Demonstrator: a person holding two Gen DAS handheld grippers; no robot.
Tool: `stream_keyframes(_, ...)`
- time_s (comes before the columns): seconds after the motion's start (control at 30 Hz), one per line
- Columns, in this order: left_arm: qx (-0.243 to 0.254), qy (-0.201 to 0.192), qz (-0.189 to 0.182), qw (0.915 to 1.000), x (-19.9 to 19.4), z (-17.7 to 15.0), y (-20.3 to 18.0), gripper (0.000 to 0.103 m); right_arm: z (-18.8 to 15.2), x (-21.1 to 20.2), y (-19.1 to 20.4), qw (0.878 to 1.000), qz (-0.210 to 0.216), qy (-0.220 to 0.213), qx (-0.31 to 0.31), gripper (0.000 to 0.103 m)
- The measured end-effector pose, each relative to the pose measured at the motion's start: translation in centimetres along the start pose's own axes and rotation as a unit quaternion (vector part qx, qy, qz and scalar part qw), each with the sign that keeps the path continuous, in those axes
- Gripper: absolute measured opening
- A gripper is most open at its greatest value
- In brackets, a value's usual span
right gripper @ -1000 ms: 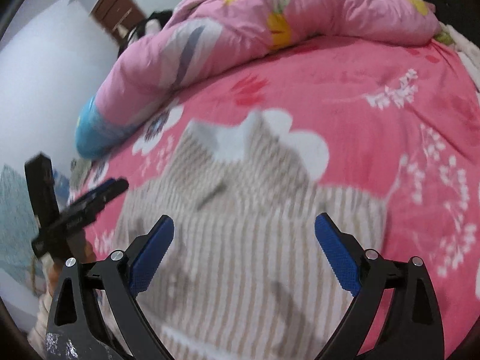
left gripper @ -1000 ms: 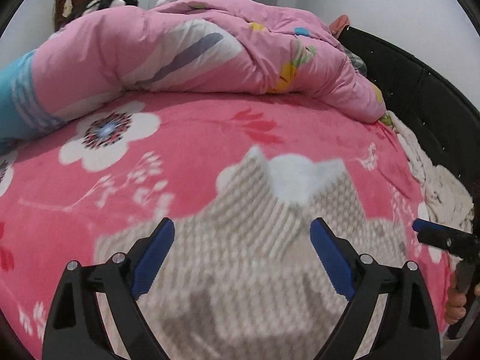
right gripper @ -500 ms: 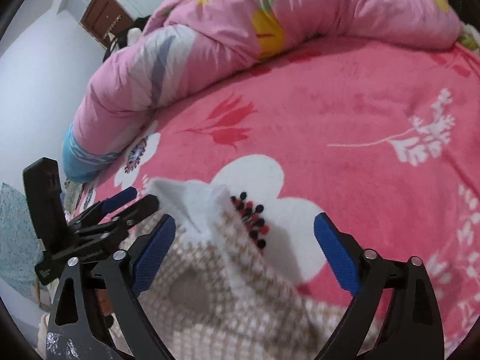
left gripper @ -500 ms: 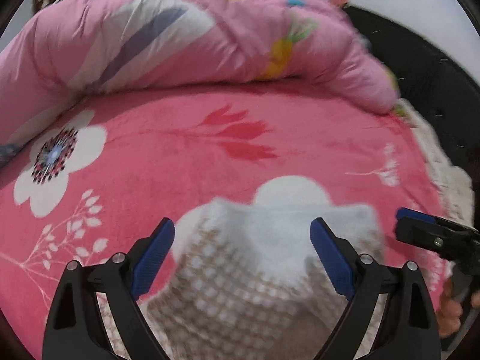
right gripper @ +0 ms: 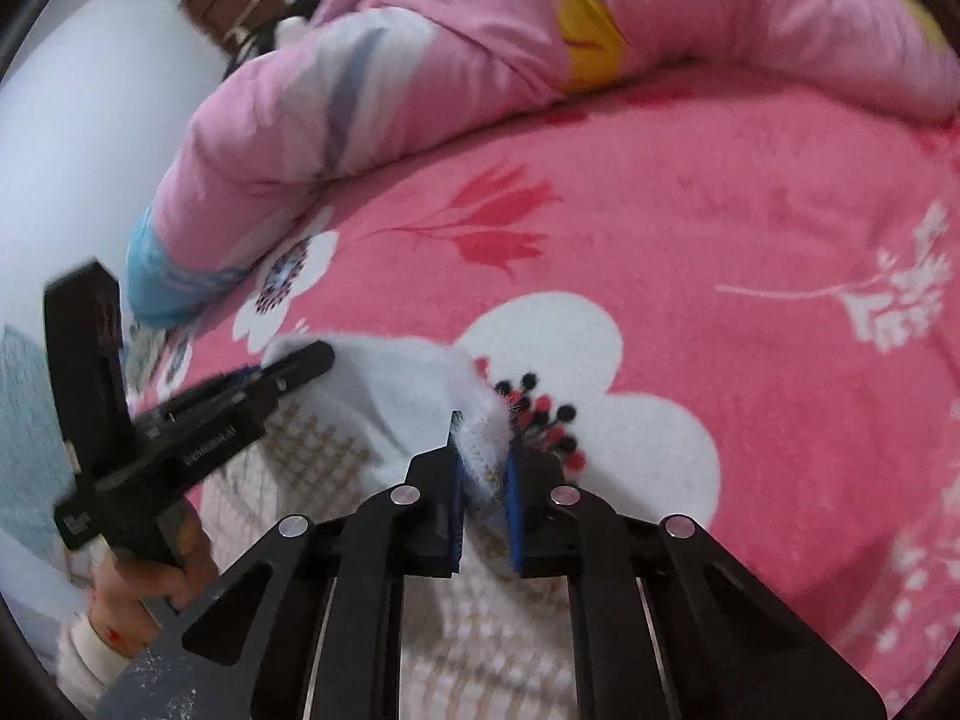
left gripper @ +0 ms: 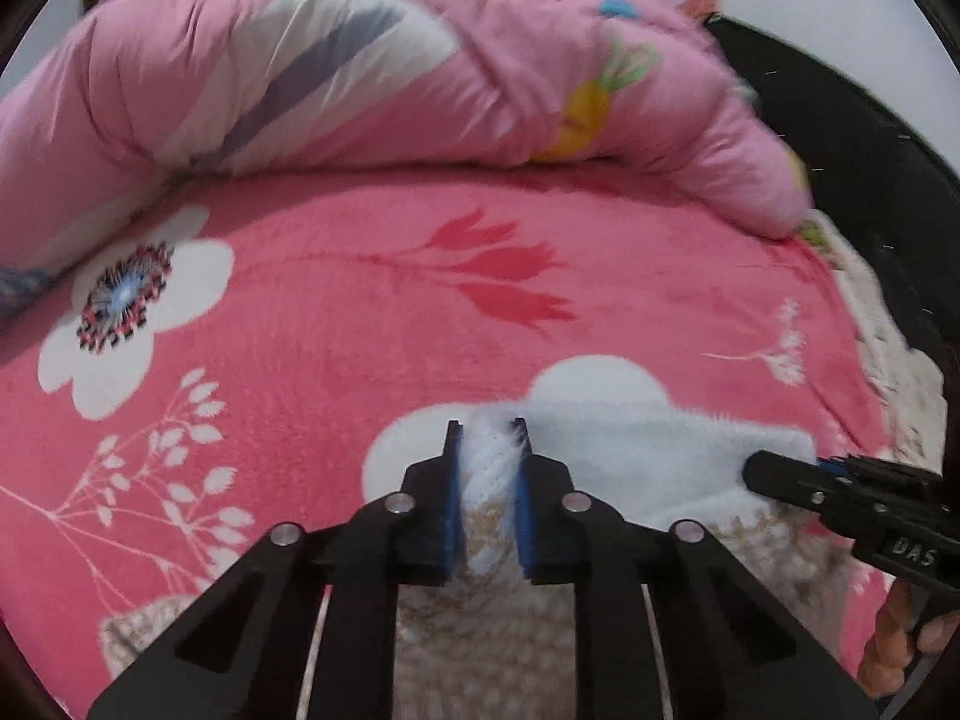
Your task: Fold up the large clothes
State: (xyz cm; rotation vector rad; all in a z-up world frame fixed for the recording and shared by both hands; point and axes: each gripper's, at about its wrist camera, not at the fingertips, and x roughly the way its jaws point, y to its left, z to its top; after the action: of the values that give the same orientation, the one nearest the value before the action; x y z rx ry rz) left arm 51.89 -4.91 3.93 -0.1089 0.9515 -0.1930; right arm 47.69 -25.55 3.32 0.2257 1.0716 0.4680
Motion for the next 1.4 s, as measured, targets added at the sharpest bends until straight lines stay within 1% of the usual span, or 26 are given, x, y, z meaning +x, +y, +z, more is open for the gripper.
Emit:
stream_keyframes(0.1,0.028,-0.025,-0.019,0.9991,-4.5,-1.7,-0.5,0.013,-2.4,-3.1,2.2,0.999,-0.017,-0.01,-0.047,0.009)
stream_keyframes(0.17,0.057,-0.036,-0.025,0.9975,-7.0,-3.7,-0.8,0.013,-4.7,-4.7,3.6,0.996,-0.029,-0.01,-0.081,0.011)
stream_keyframes(0.3,0.103,-0.038,-0.025,0.9936,-9.7,-8.8,-1.7,0.013,-9.5,-5.7,5.5,0.988,-0.07,0.016,-0.137,0.018)
stream_keyframes(0.33,0.113,-0.036,-0.022,0.9927,-9.8,-10.1,-1.9,0.013,-10.7,-6.2,5.9,0.985,-0.08,0.024,-0.153,0.022)
stream_keyframes(0.37,0.127,-0.034,-0.018,0.9912,-9.8,-11.8,-2.0,0.013,-11.6,-7.0,6.2,0.982,-0.083,0.023,-0.165,0.032)
stream_keyframes(0.43,0.139,-0.027,-0.014,0.9898,-9.3,-13.7,-2.0,0.013,-12.2,-9.4,6.9,0.981,-0.07,0.0,-0.181,0.043)
stream_keyframes(0.5,0.136,-0.022,-0.021,0.9902,-8.6,-15.1,-1.5,0.013,-11.6,-11.4,7.7,0.982,-0.044,-0.028,-0.18,0.047)
stream_keyframes(0.57,0.127,-0.02,-0.031,0.9912,-8.2,-15.5,-1.1,0.014,-10.0,-11.2,8.5,0.987,-0.028,-0.032,-0.156,0.047)
stream_keyframes(0.6,0.12,-0.02,-0.038,0.9918,-8.1,-15.6,-0.7,0.015,-9.0,-10.2,9.0,0.99,-0.012,-0.026,-0.139,0.047)
stream_keyframes(0.67,0.108,-0.014,-0.053,0.9926,-8.3,-15.7,-0.1,0.017,-7.8,-7.1,9.6,0.993,0.012,-0.003,-0.115,0.037)
stream_keyframes(0.7,0.105,-0.014,-0.058,0.9927,-8.5,-15.8,0.2,0.018,-7.6,-4.7,10.0,0.994,0.007,0.013,-0.112,0.034)
stream_keyframes(0.77,0.099,-0.02,-0.067,0.9926,-9.7,-16.3,1.0,0.022,-8.4,-0.6,9.7,0.994,0.011,0.055,-0.097,0.027)
stream_keyframes(0.83,0.092,-0.024,-0.071,0.993,-11.0,-17.1,2.2,0.023,-10.6,3.0,9.1,0.992,0.013,0.1,-0.076,0.027)
stream_keyframes(0.87,0.086,-0.024,-0.074,0.9932,-11.6,-17.4,3.1,0.023,-11.5,3.9,8.9,0.991,0.009,0.106,-0.08,0.027)
stream_keyframes(0.93,0.076,-0.026,-0.076,0.9939,-12.3,-17.6,4.2,0.023,-12.8,3.5,9.7,0.989,-0.005,0.083,-0.124,0.027)
stream_keyframes(0.97,0.069,-0.028,-0.08,0.9941,-12.5,-17.3,4.8,0.023,-12.9,3.1,10.1,0.987,-0.012,0.083,-0.136,0.027)
stream_keyframes(1.03,0.059,-0.034,-0.086,0.9939,-12.3,-16.2,5.2,0.023,-12.6,1.8,10.8,0.985,-0.022,0.081,-0.147,0.027)
stream_keyframes(1.07,0.049,-0.039,-0.094,0.9936,-12.0,-15.2,5.2,0.023,-12.0,0.9,11.3,0.986,-0.025,0.063,-0.154,0.027)
stream_keyframes(1.1,0.041,-0.042,-0.102,0.9931,-11.7,-14.5,5.2,0.023,-11.5,0.2,11.7,0.986,-0.027,0.043,-0.157,0.027)
stream_keyframes(1.17,0.016,-0.044,-0.131,0.9903,-10.5,-13.0,5.0,0.023,-10.4,-0.1,11.8,0.989,-0.023,0.021,-0.146,0.027)
stream_keyframes(1.2,0.004,-0.037,-0.147,0.9885,-9.4,-12.2,4.7,0.023,-9.8,0.5,11.6,0.991,-0.017,0.022,-0.129,0.027)
stream_keyframes(1.23,-0.003,-0.024,-0.149,0.9885,-8.2,-11.8,4.4,0.023,-9.5,1.5,11.4,0.992,-0.017,0.031,-0.122,0.027)
stream_keyframes(1.3,0.011,0.018,-0.093,0.9955,-5.1,-11.9,3.5,0.023,-10.3,3.9,11.1,0.987,-0.046,0.053,-0.146,0.025)
stream_keyframes(1.33,0.028,0.044,-0.065,0.9965,-3.7,-12.4,3.3,0.023,-11.3,4.1,11.0,0.983,-0.045,0.051,-0.173,0.025)
stream_keyframes(1.37,0.038,0.048,-0.066,0.996,-3.1,-13.1,3.5,0.023,-11.9,3.5,11.0,0.979,-0.046,0.054,-0.19,0.025)
stream_keyframes(1.4,0.041,0.033,-0.074,0.9959,-3.6,-13.6,3.9,0.023,-12.8,2.7,10.7,0.976,-0.05,0.061,-0.201,0.025)
